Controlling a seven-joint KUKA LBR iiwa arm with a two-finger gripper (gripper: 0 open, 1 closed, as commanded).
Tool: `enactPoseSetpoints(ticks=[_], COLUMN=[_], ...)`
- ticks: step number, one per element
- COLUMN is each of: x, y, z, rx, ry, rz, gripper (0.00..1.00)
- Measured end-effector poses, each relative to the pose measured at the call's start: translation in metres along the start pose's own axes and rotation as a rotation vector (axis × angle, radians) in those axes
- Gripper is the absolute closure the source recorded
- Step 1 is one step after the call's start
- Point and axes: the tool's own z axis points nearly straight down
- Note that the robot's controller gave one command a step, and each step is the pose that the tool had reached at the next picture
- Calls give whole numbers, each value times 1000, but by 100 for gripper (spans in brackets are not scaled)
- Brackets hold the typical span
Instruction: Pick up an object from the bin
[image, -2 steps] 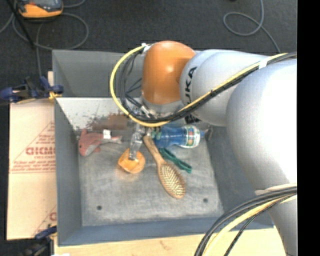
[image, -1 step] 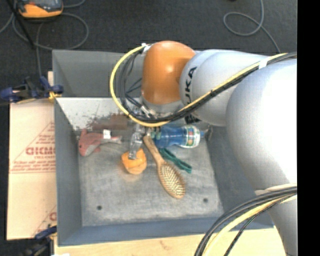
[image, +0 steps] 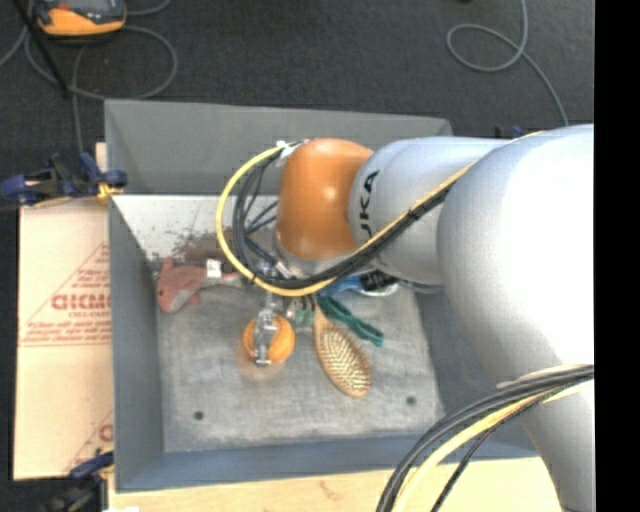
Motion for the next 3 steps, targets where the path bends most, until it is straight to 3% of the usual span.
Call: enactPoseSetpoints(ticks=[1,2,3], x=[-6,-6,-6], y=[-1,-1,-1], z=[-4,-4,-4], rx=[5,5,5], ry=[-10,-10,-10], rz=[-3,-1,-1], gripper=[100,0,0])
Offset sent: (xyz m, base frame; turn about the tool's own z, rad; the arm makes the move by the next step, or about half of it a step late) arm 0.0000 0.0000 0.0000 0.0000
